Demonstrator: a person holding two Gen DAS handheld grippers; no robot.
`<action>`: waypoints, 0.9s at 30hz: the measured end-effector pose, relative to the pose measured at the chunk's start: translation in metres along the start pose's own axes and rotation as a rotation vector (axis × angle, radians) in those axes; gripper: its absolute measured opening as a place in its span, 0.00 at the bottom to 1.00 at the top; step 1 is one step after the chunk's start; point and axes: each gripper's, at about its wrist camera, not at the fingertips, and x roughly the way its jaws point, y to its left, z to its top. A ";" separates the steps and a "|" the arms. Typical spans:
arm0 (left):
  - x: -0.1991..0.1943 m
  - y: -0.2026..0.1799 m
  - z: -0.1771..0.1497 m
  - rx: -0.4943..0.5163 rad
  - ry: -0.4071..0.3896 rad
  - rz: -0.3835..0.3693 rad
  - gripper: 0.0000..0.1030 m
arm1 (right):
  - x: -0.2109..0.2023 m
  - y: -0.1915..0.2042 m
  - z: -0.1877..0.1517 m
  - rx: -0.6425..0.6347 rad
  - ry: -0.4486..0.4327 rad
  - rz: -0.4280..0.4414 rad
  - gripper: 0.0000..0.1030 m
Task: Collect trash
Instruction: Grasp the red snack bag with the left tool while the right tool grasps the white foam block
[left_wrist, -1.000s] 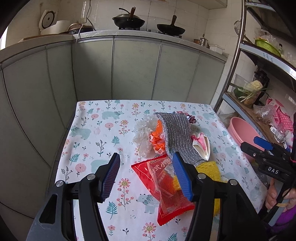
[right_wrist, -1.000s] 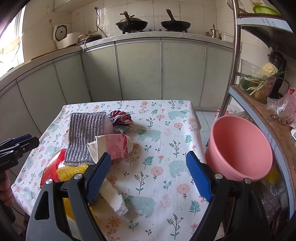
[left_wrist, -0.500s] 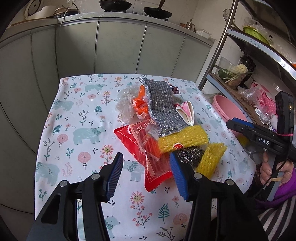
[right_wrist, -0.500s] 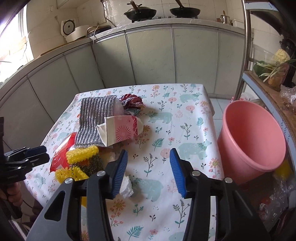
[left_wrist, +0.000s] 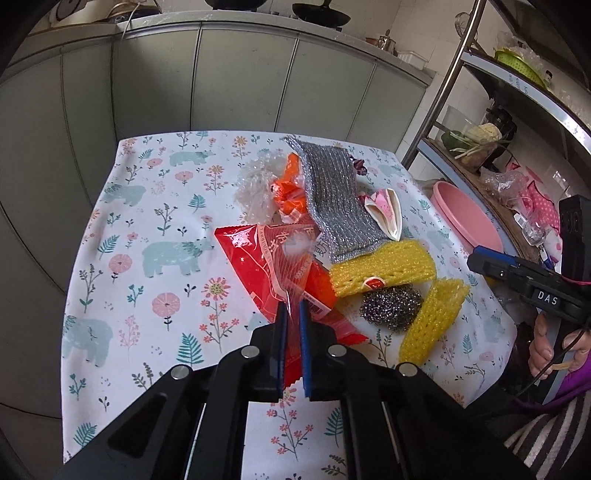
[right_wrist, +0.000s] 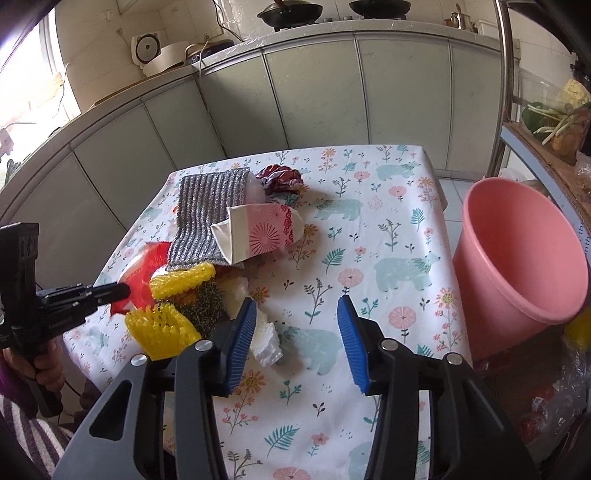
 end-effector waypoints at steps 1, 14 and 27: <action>-0.004 0.001 0.000 0.000 -0.010 0.007 0.05 | 0.000 0.001 -0.001 -0.002 0.005 0.007 0.45; -0.047 0.014 0.008 -0.005 -0.135 0.040 0.04 | 0.017 0.008 -0.012 -0.031 0.088 0.052 0.45; -0.045 0.009 0.012 0.015 -0.128 0.035 0.04 | 0.053 0.020 -0.021 -0.146 0.148 0.030 0.45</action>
